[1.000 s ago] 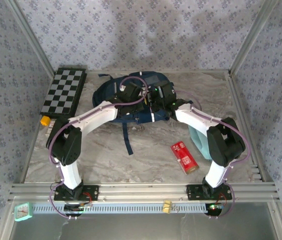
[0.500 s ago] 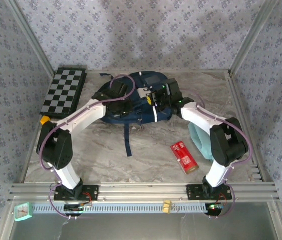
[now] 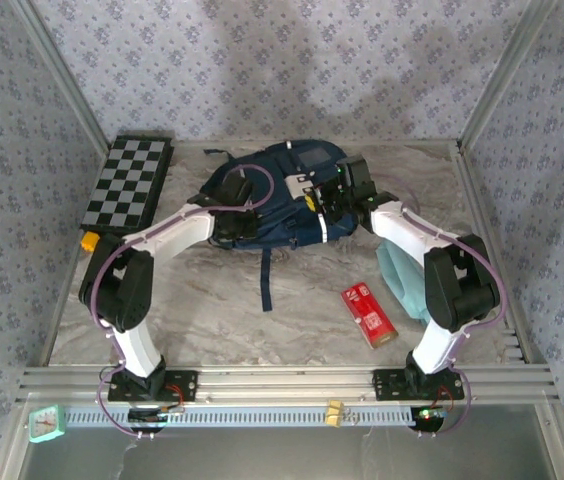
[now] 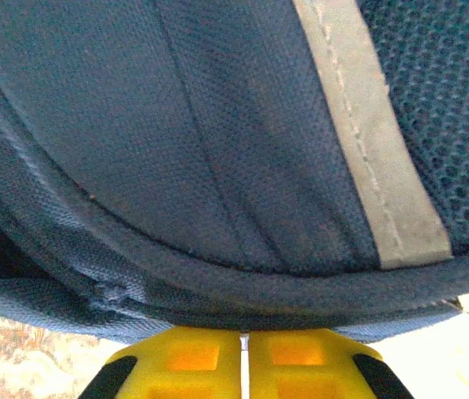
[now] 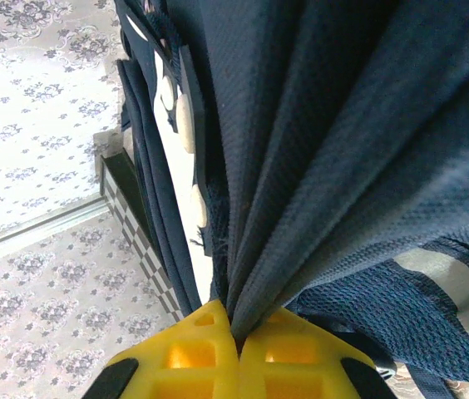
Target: Pack the student bag
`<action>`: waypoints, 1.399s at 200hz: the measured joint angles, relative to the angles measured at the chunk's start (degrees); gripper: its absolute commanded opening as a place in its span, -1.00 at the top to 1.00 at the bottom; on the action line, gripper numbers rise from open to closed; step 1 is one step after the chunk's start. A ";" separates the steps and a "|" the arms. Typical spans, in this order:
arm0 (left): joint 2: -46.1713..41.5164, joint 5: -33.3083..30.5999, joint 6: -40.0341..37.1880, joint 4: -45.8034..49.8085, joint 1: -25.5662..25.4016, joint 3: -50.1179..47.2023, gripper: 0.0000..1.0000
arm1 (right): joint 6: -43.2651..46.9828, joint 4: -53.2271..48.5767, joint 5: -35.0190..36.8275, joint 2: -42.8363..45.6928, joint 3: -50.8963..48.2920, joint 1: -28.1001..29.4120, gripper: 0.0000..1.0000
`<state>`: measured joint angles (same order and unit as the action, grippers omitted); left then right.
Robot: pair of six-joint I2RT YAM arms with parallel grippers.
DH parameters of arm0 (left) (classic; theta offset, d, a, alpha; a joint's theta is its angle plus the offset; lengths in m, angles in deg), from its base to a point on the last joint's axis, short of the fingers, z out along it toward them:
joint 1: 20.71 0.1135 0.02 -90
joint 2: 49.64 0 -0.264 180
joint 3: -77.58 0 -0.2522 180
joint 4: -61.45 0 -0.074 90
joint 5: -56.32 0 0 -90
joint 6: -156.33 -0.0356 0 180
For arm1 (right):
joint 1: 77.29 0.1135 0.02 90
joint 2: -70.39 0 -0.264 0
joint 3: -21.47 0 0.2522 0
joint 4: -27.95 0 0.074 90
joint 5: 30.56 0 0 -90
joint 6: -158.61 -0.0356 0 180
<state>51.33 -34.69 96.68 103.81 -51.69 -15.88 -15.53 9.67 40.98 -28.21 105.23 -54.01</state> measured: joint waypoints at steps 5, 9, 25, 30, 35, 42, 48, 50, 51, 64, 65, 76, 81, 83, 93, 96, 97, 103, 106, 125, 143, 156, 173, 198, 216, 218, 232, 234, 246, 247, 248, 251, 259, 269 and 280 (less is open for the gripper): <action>0.15 -0.17 -0.31 -0.72 0.02 -0.22 0.79 | 0.00 -0.02 0.09 -0.02 0.00 0.07 1.00; 0.35 -0.35 -0.39 -1.22 0.02 -0.35 0.77 | 0.02 0.00 0.11 -0.07 0.00 0.11 1.00; 0.85 -0.52 -0.96 -3.41 0.09 -0.98 0.71 | 0.00 0.04 0.20 -0.17 0.00 0.22 1.00; 1.05 -0.55 -1.11 -4.22 0.13 -1.22 0.70 | 0.00 0.07 0.26 -0.17 0.00 0.26 1.00; 1.16 -0.50 -1.25 -5.05 0.15 -1.55 0.68 | 0.00 0.07 0.31 -0.20 0.00 0.28 1.00; 1.33 -0.50 -1.31 -6.25 0.15 -2.05 0.65 | 0.00 0.11 0.37 -0.20 0.00 0.33 1.00; 1.49 -0.52 -1.40 -7.08 0.15 -2.36 0.63 | 0.00 0.15 0.48 -0.22 0.00 0.39 1.00; 1.51 -0.52 -1.33 -7.48 0.15 -2.49 0.63 | 0.00 0.17 0.50 -0.22 0.00 0.39 1.00; 1.53 -0.50 -1.36 -7.56 0.13 -2.54 0.63 | 0.00 0.20 0.50 -0.22 0.00 0.39 1.00; 1.81 -0.55 -1.40 -9.22 0.13 -3.28 0.62 | 0.00 0.31 0.66 -0.28 0.00 0.50 1.00; 1.81 -0.55 -1.40 -9.29 0.13 -3.30 0.62 | 0.00 0.31 0.66 -0.28 0.00 0.50 1.00; 1.81 -0.57 -1.40 -10.97 0.13 -4.15 0.65 | 0.00 0.37 0.66 -0.28 0.00 0.48 1.00; 1.81 -0.66 -1.42 -11.61 0.13 -4.48 0.67 | 0.02 0.39 0.66 -0.28 0.00 0.50 1.00; 1.81 -0.74 -1.42 -11.80 0.13 -4.61 0.69 | 0.02 0.39 0.66 -0.28 0.00 0.50 1.00; 1.88 -1.03 -1.57 -12.20 0.13 -4.79 0.77 | 0.13 0.37 0.68 -0.28 0.00 0.52 1.00; 1.90 -1.20 -1.73 -12.26 0.13 -4.79 0.81 | 0.22 0.37 0.72 -0.28 0.00 0.52 1.00; 1.90 -1.20 -1.79 -12.26 0.13 -4.79 0.81 | 0.22 0.39 0.72 -0.28 0.00 0.52 1.00; 1.90 -1.44 -2.01 -12.33 0.13 -4.79 0.86 | 0.55 0.37 0.90 -0.28 0.00 0.55 1.00; 1.90 -1.51 -1.99 -12.35 0.13 -4.79 0.88 | 0.70 0.35 0.94 -0.28 0.00 0.57 1.00; 1.90 -2.82 -2.82 -12.61 0.13 -4.79 1.00 | 1.49 0.31 1.07 -0.28 0.00 0.63 1.00; 1.46 -4.09 -3.34 -12.35 0.11 -4.79 1.00 | 2.78 0.13 0.57 -0.28 0.00 0.46 1.00; 0.48 -4.72 -3.56 -11.45 0.11 -4.81 1.00 | 4.26 -0.09 -0.52 -0.28 0.02 -0.20 1.00; -2.12 -5.51 -3.56 -10.21 -0.04 -5.46 1.00 | 6.56 -0.57 -2.80 -0.42 0.33 -1.75 1.00; -8.76 -5.88 -2.86 -9.27 -0.90 -9.33 1.00 | 10.97 -3.78 -9.22 -3.41 4.68 -5.77 1.00; -12.17 -4.59 -2.67 -9.57 -2.82 -11.41 1.00 | 15.41 -7.41 -12.68 -6.91 10.01 -8.04 0.93; -12.39 -4.59 -2.67 -9.51 -3.15 -11.47 1.00 | 15.91 -7.85 -12.96 -7.30 10.62 -8.22 0.91; -12.87 -4.83 -2.23 -8.76 -6.45 -11.37 1.00 | 18.95 -10.14 -14.36 -9.64 14.32 -9.29 0.78; -12.87 -4.79 -2.19 -8.66 -7.02 -11.32 1.00 | 19.26 -10.47 -14.49 -9.99 14.88 -9.49 0.76; -12.22 -5.01 -1.36 -7.72 -10.16 -10.38 1.00 | 21.38 -12.20 -15.54 -12.02 17.77 -10.45 0.63; -12.07 -5.01 -1.25 -7.67 -10.51 -10.19 1.00 | 21.53 -12.35 -15.56 -12.26 18.08 -10.56 0.62; -11.96 -4.98 -1.18 -7.63 -10.71 -10.08 1.00 | 21.57 -12.48 -15.65 -12.44 18.27 -10.62 0.60; -11.61 -5.05 -0.85 -7.41 -11.45 -9.60 1.00 | 22.21 -12.96 -15.85 -12.98 19.04 -10.84 0.53; -10.60 -4.98 -0.15 -6.95 -13.11 -8.07 1.00 | 23.65 -13.99 -15.89 -14.34 20.98 -11.41 0.39; -8.90 -4.74 1.01 -6.19 -14.69 -6.08 1.00 | 25.18 -15.32 -15.85 -15.82 23.37 -11.82 0.17; -6.69 -4.85 2.14 -5.33 -15.56 -3.67 1.00 | 27.36 -16.15 -15.82 -16.37 24.46 -12.09 -0.05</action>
<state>44.64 -39.54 98.82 98.48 -67.25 -19.55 11.84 -6.48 25.16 -44.59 129.68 -66.09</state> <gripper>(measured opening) 0.053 0.416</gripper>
